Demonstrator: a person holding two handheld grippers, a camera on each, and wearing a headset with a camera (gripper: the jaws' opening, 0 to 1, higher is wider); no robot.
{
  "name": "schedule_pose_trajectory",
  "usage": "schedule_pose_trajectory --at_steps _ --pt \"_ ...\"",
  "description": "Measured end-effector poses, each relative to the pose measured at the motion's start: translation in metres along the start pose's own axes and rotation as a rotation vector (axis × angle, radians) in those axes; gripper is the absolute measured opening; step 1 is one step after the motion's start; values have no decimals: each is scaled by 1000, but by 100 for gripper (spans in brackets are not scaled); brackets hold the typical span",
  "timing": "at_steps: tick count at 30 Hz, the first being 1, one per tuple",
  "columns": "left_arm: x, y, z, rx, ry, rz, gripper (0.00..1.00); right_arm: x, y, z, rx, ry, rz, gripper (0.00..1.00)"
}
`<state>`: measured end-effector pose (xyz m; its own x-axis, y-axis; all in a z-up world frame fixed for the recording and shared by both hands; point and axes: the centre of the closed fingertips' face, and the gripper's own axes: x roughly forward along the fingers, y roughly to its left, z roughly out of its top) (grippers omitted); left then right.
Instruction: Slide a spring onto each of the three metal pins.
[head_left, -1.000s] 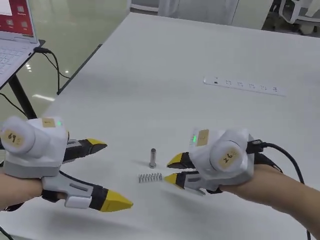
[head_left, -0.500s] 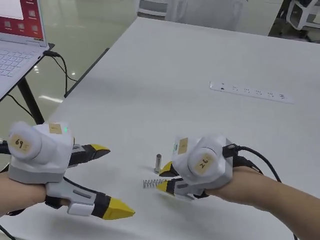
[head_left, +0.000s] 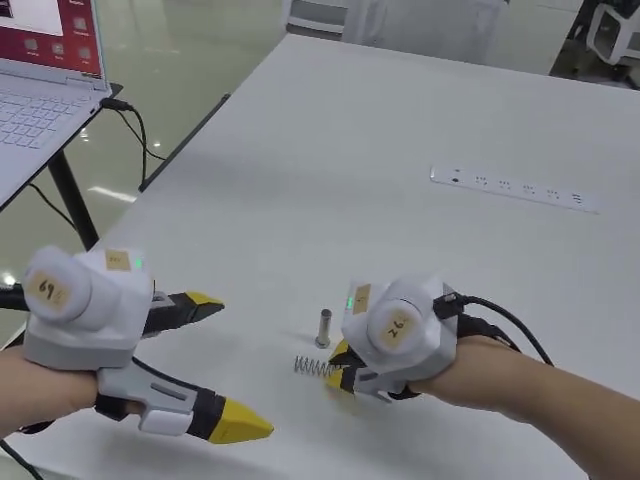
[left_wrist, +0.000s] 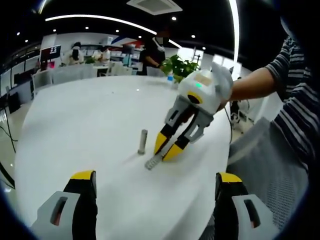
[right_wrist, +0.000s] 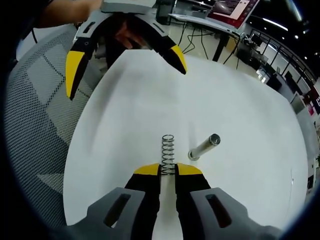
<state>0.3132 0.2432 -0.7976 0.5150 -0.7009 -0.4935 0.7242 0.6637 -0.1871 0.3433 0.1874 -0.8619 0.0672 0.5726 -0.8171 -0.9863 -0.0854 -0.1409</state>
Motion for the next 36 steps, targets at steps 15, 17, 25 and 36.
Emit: schedule_pose_trajectory --at_steps 15,17,25,36 --pt "4 -12 2 12 14 -30 94 -23 5 4 33 -53 -9 7" --pt "6 -14 4 15 13 -37 94 -30 5 3 32 -61 -16 7" --pt "12 -23 6 29 22 -74 91 -57 6 -6 33 -76 -37 7" --pt "13 -37 9 53 48 -149 77 -78 15 -14 31 -95 -42 7"
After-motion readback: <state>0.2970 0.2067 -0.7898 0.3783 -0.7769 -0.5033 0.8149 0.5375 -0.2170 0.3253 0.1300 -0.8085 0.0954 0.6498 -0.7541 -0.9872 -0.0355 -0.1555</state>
